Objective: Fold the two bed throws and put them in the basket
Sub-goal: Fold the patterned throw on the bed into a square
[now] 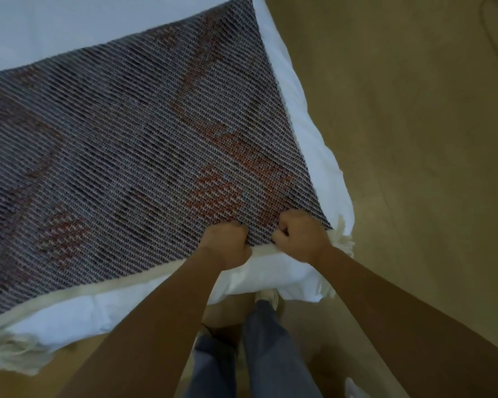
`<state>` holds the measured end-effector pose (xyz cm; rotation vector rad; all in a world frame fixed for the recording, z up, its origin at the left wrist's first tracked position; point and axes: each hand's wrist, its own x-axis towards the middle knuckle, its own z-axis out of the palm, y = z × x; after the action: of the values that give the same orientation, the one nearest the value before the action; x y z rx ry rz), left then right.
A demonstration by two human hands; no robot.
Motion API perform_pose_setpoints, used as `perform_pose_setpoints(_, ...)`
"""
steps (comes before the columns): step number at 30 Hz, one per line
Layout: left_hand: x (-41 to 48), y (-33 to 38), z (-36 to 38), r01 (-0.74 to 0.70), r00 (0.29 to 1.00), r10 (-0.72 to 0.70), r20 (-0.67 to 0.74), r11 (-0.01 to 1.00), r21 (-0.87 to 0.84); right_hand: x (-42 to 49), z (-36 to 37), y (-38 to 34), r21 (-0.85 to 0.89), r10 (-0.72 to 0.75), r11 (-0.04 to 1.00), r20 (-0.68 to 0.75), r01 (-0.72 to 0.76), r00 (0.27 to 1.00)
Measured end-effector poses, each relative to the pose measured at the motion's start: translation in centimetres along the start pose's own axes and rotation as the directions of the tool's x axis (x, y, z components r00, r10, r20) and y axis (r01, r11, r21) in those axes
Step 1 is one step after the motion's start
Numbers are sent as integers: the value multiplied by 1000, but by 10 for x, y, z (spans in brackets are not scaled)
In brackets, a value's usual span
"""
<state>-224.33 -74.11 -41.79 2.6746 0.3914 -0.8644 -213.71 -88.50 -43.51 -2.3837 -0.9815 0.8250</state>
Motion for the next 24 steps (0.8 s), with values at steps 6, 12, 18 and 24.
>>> perform_pose_setpoints(6,38,16,-38,90,984,-110,-141,986,-141,28,-23,21,262,496,855,-165,-447,852)
perform_pose_setpoints(12,112,38,-91,218,924,-267,-274,956,-198,54,-40,26,545,477,734,14,-407,879)
perform_pose_setpoints(18,177,55,-112,358,867,-414,-278,904,-232,57,-39,12,485,447,786,-16,-384,895)
perform_pose_setpoints(24,193,44,-123,307,854,-440,-277,856,-415,48,-24,-7,460,388,833,-93,-306,917)
